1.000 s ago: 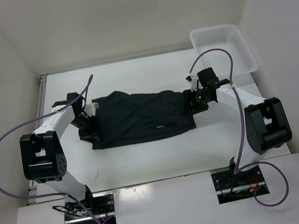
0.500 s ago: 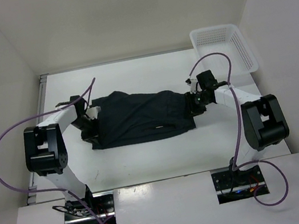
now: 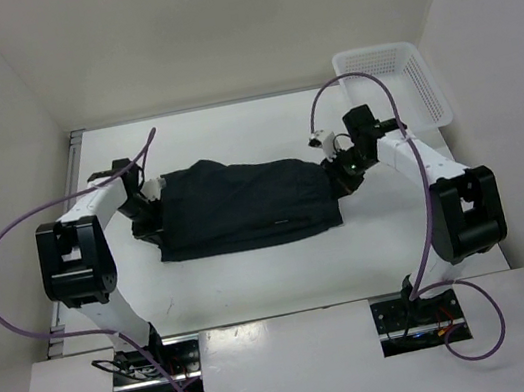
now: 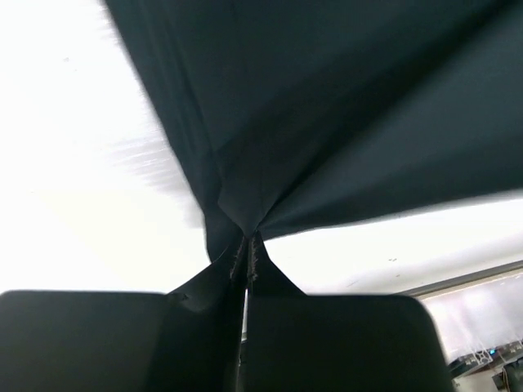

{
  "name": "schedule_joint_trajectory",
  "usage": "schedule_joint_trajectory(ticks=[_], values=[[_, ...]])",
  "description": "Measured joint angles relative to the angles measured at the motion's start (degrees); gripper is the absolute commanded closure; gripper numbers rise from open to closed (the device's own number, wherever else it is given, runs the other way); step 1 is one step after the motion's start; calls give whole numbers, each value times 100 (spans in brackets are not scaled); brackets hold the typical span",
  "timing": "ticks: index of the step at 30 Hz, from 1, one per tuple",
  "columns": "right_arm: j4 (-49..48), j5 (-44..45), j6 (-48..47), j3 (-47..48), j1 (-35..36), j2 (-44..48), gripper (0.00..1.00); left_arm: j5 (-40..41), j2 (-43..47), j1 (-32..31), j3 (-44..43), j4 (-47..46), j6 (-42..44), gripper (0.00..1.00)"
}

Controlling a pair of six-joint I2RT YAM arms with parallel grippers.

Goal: Fold and stack the shorts
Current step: Fold the shorts

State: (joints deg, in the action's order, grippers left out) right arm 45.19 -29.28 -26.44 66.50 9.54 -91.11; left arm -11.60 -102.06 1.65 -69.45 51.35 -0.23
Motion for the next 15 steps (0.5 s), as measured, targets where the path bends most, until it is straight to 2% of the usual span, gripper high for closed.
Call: schedule_joint_trajectory(ticks=[7,12,15], values=[[798,468,-1711,-173,262,-20,100,61,66,11,-20,177,-2,98],[728,815,-2033,-540,476,-20,100,59,101,-157,37,216,-4,95],[605,962,-2020,-693,605,-20,100,63,101,-282,129,258,0,89]])
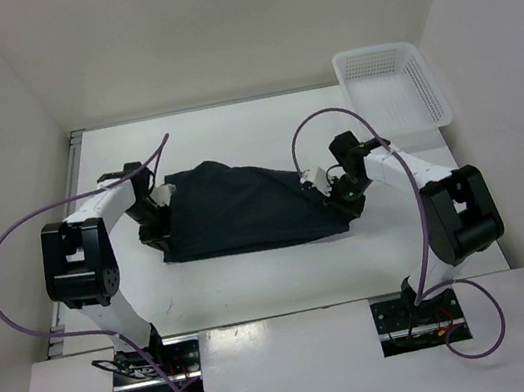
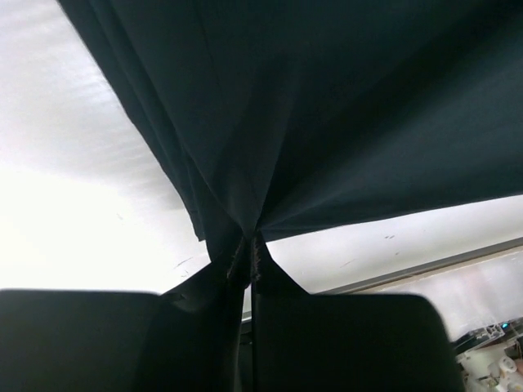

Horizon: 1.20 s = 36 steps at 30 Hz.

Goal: Fold and stack the shorts
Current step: Fold the shorts

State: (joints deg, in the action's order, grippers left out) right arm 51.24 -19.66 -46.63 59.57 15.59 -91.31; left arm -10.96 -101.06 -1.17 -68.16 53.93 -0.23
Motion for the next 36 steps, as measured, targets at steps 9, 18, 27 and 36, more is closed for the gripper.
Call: schedule_joint_trajectory(ticks=[9,18,27,36], values=[[-592,704,345,-236,39,52,22,46,35,-33,181,31,-2,68],[-588,953,664,323,-11,953,16,81,487,74,-522,83,2,48],[-1576,997,1537,841,402,1294,57,92,-313,249,-1906,-1091,2,46],[-2658,1132,2328,704,1062,-70,87,26,-2079,212,-2610,-1786,0,44]])
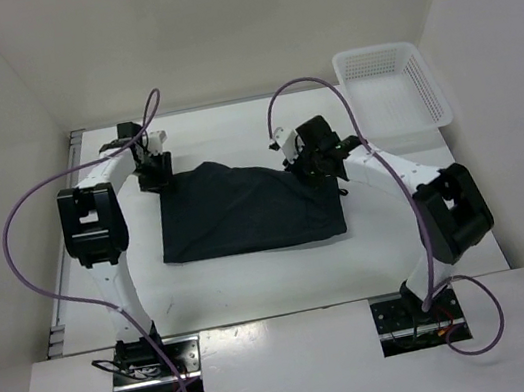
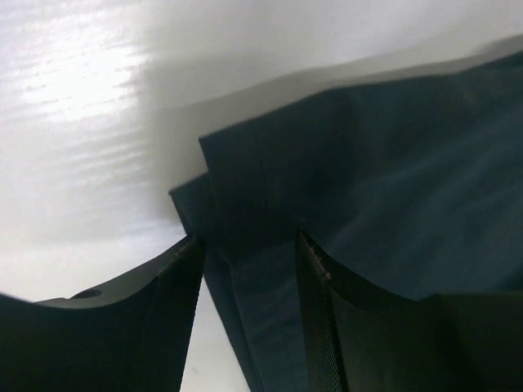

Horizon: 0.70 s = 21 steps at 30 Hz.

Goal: Fold and stack the shorts
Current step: Fold the shorts

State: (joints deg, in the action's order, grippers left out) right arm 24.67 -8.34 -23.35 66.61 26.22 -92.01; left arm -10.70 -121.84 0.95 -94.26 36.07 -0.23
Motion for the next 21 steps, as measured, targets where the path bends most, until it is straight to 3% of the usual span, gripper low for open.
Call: schedule_joint_trajectory(ticks=[10,16,17,20,21], values=[[-208,317,367,-221,-7,-754,90,-37,-310,-98,-446,-612,0,43],[-396,605,402,-251,-11,-1051,90,-179,-557,-98,-592,-732,0,49],[-411,623,402,-251,-11,-1075,90,-205,-601,-98,-592,-734,9,51],[-442,671,391,-251,-11,-1126,95,-341,-614,-76,-595,-782,-2,72],[-455,710,374,-251,-11,-1152,96,-389,-627,-68,-595,-778,7,86]])
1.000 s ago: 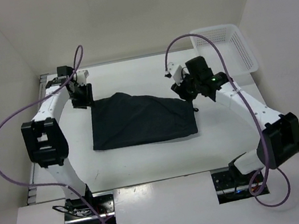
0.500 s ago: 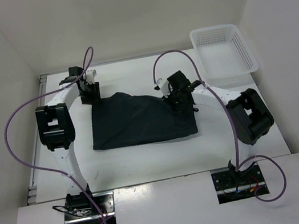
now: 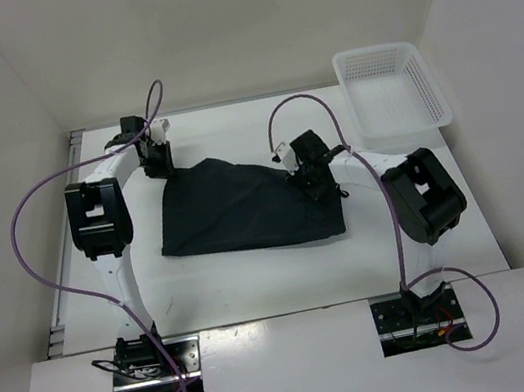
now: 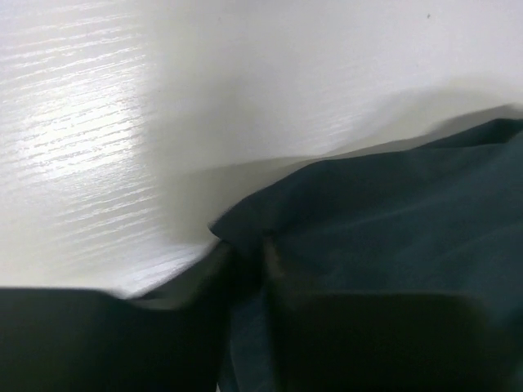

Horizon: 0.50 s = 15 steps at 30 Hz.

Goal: Fold and stack the shorts
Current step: Fold the shorts

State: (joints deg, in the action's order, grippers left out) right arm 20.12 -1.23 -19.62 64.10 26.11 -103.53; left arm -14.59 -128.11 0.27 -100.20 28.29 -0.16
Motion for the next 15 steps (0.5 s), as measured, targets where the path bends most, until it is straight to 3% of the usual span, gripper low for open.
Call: schedule_joint_trajectory(ticks=[2,4,15], values=[[-17,81,-42,0,0,-59,100,-44,-7,9,0,-2,-20,96],[-57,219,-59,0,-7,-129,100,-42,-7,44,0,-4,-15,100],[-452,835,195,186,-254,-234,100,122,24,243,57,-4,-20,96]])
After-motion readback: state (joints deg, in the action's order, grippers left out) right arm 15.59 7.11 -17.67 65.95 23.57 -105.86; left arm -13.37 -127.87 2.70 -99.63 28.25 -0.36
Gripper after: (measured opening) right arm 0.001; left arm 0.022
